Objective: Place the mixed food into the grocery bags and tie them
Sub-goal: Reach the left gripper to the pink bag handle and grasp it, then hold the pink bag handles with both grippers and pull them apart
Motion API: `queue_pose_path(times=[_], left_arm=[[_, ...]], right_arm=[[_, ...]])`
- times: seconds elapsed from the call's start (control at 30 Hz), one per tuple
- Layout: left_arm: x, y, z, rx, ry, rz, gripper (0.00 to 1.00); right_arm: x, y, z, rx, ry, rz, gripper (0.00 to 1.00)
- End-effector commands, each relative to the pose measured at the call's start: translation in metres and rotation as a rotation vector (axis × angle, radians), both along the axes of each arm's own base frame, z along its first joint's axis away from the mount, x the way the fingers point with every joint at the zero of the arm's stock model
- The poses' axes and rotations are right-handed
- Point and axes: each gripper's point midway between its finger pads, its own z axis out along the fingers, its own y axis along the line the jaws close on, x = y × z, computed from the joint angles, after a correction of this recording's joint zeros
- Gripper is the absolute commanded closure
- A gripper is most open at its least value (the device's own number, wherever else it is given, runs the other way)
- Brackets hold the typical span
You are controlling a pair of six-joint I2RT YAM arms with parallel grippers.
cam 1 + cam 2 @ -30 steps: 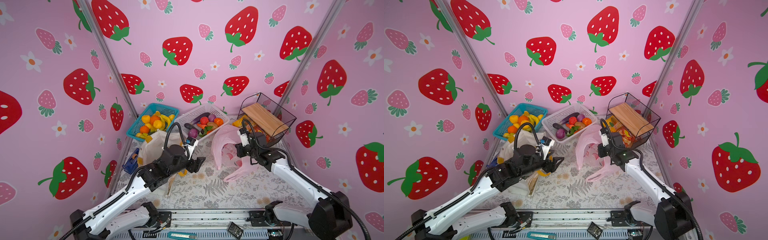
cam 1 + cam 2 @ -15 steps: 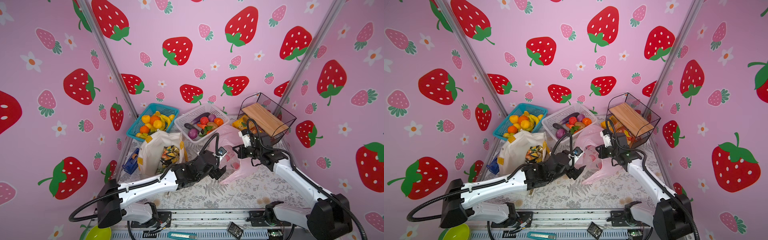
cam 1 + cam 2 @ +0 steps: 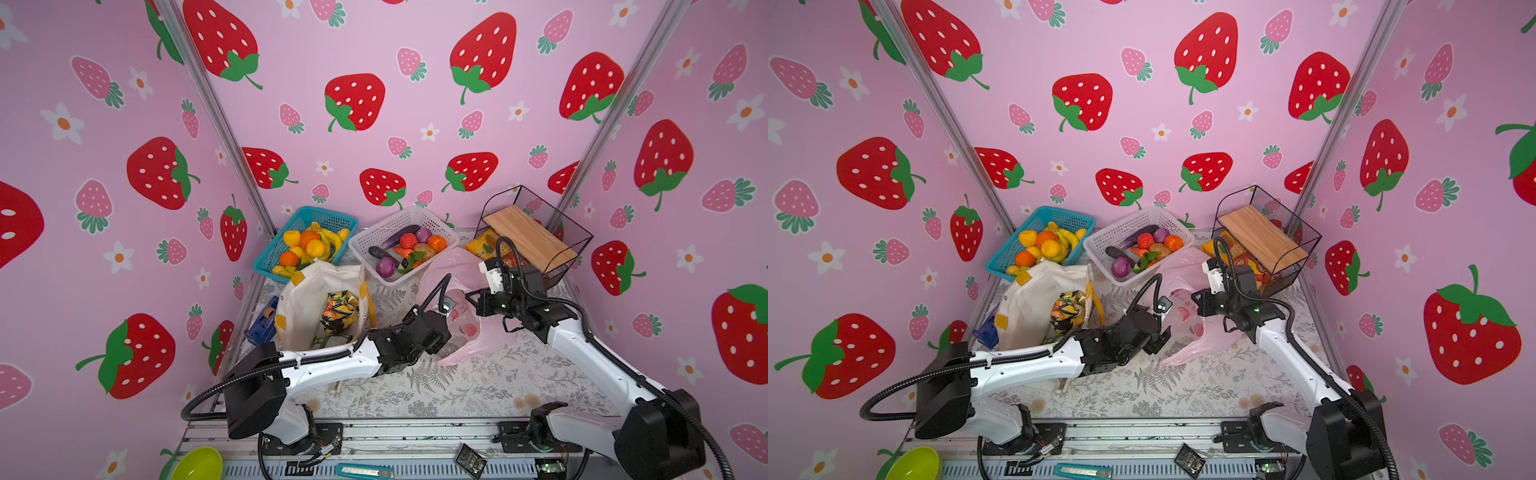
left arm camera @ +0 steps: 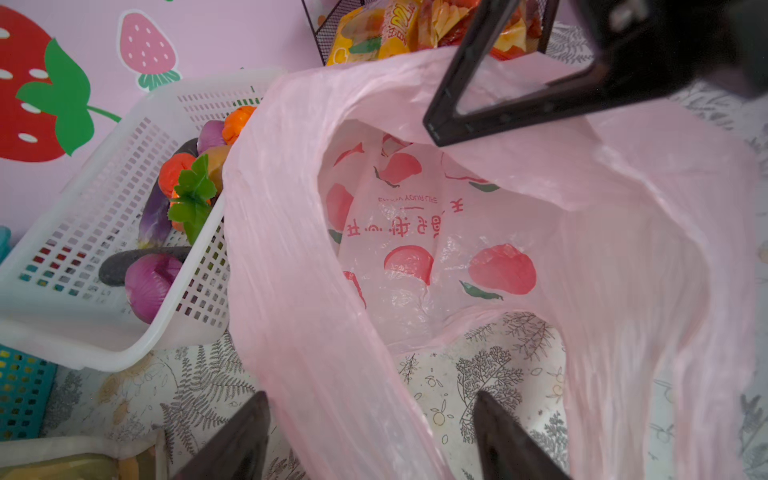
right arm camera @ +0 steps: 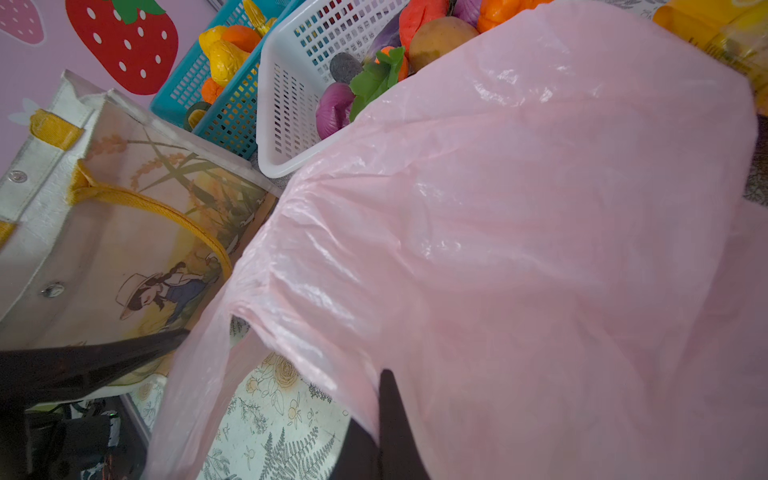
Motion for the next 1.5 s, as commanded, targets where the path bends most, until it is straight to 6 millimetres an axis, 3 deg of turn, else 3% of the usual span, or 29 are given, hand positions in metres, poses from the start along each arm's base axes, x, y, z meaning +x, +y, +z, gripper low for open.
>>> queue_pose_path(times=[0.0,0.17,0.2,0.3,0.47,0.6,0.73,0.93,1.03,1.2,1.27,1.33,1.43,1.47], left_arm=[[0.006,0.01,-0.005,-0.006,-0.009,0.065,0.4],[0.0,0.016,-0.012,-0.105,0.107,0.018,0.78],[-0.002,0.015,-0.008,-0.145,0.139,-0.008,0.87],[-0.014,0.003,0.02,-0.297,0.251,-0.111,1.0],[-0.03,-0.009,0.074,-0.557,0.46,-0.248,1.0],[-0.027,-0.009,0.099,-0.66,0.621,-0.28,1.0],[-0.03,-0.017,0.118,-0.738,0.743,-0.359,1.0],[-0.021,-0.011,0.133,-0.785,0.784,-0.365,1.0],[-0.018,-0.009,0.135,-0.796,0.804,-0.357,1.0],[-0.013,-0.007,0.131,-0.817,0.836,-0.342,1.0],[-0.009,-0.004,0.13,-0.816,0.833,-0.326,1.0],[-0.003,-0.001,0.127,-0.806,0.818,-0.3,1.0],[0.015,0.01,0.114,-0.741,0.75,-0.18,1.0],[0.023,0.015,0.111,-0.719,0.708,-0.131,1.0]], right_arm=[[0.001,-0.008,0.006,-0.013,-0.03,-0.03,1.0],[-0.003,-0.006,0.019,0.017,-0.094,-0.01,1.0],[-0.002,-0.009,0.018,0.003,-0.108,-0.017,1.0],[0.002,-0.022,0.016,-0.066,-0.148,-0.087,1.0],[0.003,-0.024,0.022,-0.172,-0.274,-0.152,0.9],[0.0,-0.021,0.03,-0.275,-0.411,-0.176,0.59],[-0.005,-0.011,0.033,-0.318,-0.519,-0.139,0.45],[-0.011,0.004,0.025,-0.321,-0.568,-0.082,0.32],[-0.018,0.007,0.011,-0.336,-0.584,-0.072,0.23],[-0.019,-0.005,-0.008,-0.405,-0.598,-0.147,0.18],[-0.019,-0.009,-0.004,-0.4,-0.607,-0.17,0.24],[-0.022,-0.008,0.005,-0.366,-0.621,-0.165,0.48],[-0.029,0.0,0.009,-0.309,-0.539,-0.132,0.93],[-0.032,0.002,0.006,-0.295,-0.472,-0.122,1.0]])
